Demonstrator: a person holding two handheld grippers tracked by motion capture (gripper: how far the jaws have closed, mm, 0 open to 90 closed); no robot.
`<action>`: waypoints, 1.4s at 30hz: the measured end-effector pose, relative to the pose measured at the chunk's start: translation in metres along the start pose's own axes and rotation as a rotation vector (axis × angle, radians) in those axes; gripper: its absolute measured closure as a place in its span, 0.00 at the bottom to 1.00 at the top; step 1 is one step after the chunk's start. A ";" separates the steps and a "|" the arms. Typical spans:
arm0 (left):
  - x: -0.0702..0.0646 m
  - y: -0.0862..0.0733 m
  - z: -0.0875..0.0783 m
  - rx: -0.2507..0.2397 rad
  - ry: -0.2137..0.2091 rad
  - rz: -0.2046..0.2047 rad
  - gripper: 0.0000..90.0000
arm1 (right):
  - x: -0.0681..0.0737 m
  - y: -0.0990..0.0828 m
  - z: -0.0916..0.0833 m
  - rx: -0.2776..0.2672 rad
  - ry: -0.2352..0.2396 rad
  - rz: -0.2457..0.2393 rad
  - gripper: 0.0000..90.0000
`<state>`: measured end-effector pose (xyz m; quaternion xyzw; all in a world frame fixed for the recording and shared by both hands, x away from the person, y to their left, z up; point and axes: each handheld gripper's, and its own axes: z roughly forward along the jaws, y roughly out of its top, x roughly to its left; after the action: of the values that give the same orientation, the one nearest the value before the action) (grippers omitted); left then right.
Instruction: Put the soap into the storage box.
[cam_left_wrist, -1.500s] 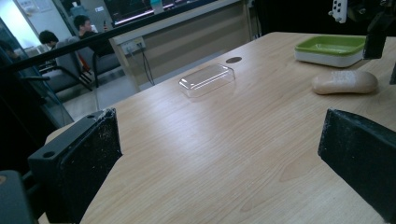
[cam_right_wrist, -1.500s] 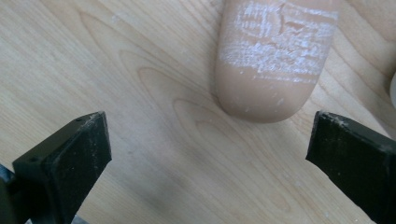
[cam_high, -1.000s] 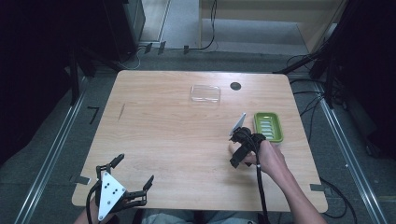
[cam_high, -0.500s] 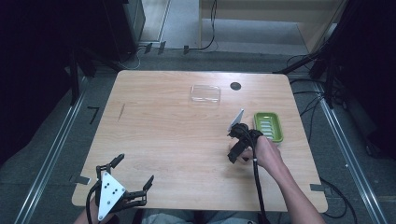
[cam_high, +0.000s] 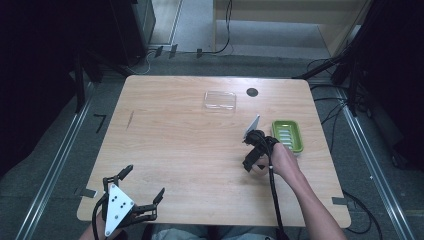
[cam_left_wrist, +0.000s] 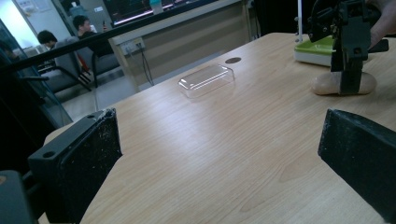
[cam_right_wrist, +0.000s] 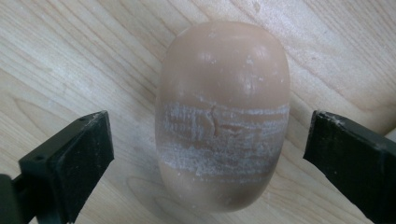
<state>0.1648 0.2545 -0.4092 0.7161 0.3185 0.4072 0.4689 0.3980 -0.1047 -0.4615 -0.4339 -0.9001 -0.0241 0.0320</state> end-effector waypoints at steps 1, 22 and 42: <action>0.000 0.000 0.000 0.000 0.000 0.000 0.00 | 0.000 0.000 0.000 0.000 0.000 0.002 0.04; 0.000 0.000 0.000 -0.002 0.002 -0.003 0.00 | -0.001 0.001 0.000 -0.022 -0.025 0.000 0.34; 0.000 0.000 -0.001 -0.001 0.003 0.000 0.00 | 0.007 0.001 0.004 -0.008 -0.074 -0.037 0.37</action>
<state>0.1638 0.2550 -0.4089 0.7152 0.3188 0.4085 0.4690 0.3946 -0.0981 -0.4652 -0.4177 -0.9085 -0.0122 -0.0036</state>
